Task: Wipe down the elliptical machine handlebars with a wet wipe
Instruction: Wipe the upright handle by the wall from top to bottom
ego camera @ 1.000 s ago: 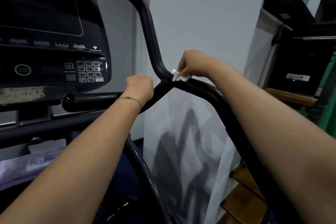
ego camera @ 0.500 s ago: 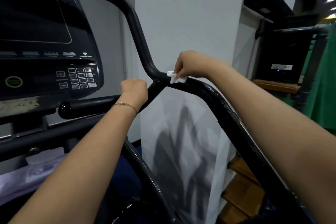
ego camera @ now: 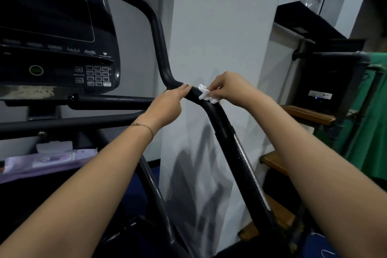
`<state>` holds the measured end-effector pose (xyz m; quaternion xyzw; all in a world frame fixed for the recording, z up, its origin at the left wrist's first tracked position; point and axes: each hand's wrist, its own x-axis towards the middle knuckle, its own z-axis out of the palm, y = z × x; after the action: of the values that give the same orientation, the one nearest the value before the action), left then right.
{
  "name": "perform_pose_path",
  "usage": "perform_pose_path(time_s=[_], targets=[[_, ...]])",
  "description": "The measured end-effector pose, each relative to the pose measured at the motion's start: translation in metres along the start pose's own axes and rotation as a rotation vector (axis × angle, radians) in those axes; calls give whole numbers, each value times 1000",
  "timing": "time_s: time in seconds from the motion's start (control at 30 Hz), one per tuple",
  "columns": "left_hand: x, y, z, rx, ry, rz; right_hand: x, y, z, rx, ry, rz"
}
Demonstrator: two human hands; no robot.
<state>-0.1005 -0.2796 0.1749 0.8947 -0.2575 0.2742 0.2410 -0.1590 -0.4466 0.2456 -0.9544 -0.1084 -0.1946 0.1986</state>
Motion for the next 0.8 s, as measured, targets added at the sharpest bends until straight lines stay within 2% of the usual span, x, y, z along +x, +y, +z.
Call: perform_pose_path(time_s=[0.13,0.3,0.47,0.6,0.7,0.8], targets=[[1,6,-2,-86,31,-54,-4,1,4,85,15,-18],[1,6,-2,-147,36,-109,-19,11,5,74,37,-78],[9,-3,-2,-122,0,-84,-10,7,7,106,57,-47],[10,-2,-5,-95,-32,-74,-28,13,8,16,105,-104],[11,0,-7,-41,-40,-65,-26,6,10,42,121,-101],[14,2,-10,17,-60,-67,-25,4,16,-65,148,-79]])
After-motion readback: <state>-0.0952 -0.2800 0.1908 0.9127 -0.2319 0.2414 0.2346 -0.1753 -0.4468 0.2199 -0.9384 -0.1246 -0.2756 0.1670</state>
